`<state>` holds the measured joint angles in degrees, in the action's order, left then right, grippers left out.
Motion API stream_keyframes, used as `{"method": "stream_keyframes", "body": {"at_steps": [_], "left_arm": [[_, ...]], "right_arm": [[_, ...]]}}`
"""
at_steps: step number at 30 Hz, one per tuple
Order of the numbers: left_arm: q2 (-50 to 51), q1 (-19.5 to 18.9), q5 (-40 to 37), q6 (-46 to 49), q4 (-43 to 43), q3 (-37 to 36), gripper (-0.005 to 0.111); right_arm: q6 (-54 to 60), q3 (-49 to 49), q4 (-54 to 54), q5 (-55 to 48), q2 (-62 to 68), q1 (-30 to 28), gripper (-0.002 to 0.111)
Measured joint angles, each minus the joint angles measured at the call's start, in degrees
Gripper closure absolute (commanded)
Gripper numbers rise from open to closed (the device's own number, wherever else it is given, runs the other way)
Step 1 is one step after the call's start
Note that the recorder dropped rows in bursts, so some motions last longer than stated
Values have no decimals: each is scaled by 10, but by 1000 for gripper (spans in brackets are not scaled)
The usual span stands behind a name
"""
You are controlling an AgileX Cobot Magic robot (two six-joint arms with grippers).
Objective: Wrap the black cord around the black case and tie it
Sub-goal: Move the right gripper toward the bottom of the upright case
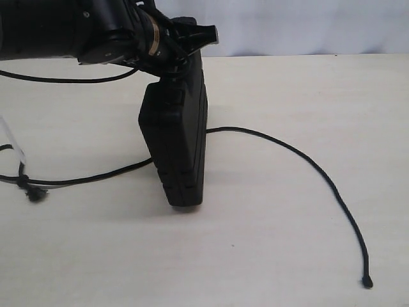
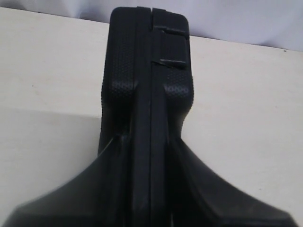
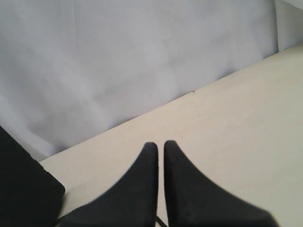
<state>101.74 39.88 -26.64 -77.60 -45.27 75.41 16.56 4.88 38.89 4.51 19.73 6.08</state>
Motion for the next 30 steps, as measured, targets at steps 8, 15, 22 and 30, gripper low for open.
{"method": "stream_keyframes", "body": {"at_steps": [8, 15, 22, 30], "left_arm": [[0, 0, -19, -8, -17, 1, 107], [0, 0, -27, -16, -21, 2, 107], [0, 0, -29, -18, -22, 2, 107], [0, 0, -29, -18, -22, 2, 107]], "right_arm": [[-7, 136, -26, -10, 121, 0, 104], [46, 176, -32, 9, 257, 151, 104], [71, 173, -28, 85, 336, 333, 104], [97, 164, 33, 217, 449, 500, 104]]}}
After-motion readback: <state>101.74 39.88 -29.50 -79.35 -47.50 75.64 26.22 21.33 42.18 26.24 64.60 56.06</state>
